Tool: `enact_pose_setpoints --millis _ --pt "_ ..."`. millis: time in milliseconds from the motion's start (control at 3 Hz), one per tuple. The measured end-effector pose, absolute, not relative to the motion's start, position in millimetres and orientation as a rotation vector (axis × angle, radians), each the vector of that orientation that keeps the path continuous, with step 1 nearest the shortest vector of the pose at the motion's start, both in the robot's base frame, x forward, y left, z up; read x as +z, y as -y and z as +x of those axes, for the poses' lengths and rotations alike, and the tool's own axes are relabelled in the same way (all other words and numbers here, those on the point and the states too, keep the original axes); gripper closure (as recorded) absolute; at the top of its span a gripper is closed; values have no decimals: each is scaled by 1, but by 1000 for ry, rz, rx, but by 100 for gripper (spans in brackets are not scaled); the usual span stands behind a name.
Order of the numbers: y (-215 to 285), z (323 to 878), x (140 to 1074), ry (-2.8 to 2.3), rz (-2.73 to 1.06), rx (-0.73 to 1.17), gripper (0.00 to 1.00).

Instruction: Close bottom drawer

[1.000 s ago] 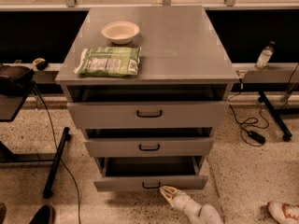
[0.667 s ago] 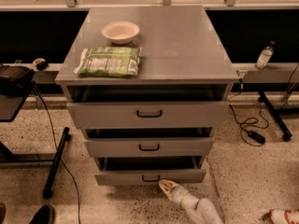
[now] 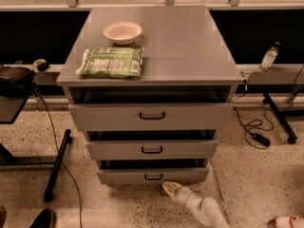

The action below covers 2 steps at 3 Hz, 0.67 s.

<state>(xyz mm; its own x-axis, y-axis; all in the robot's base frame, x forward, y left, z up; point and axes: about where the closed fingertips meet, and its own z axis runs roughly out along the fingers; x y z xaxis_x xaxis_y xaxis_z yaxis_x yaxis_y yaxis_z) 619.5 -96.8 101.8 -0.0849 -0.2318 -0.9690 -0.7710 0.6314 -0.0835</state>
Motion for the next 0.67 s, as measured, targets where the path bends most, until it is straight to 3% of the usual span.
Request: enact_pose_setpoints --millis 333,667 --pt "107 591 102 -1634 -951 582 100" --pt "125 528 116 -1599 -1035 665 100"
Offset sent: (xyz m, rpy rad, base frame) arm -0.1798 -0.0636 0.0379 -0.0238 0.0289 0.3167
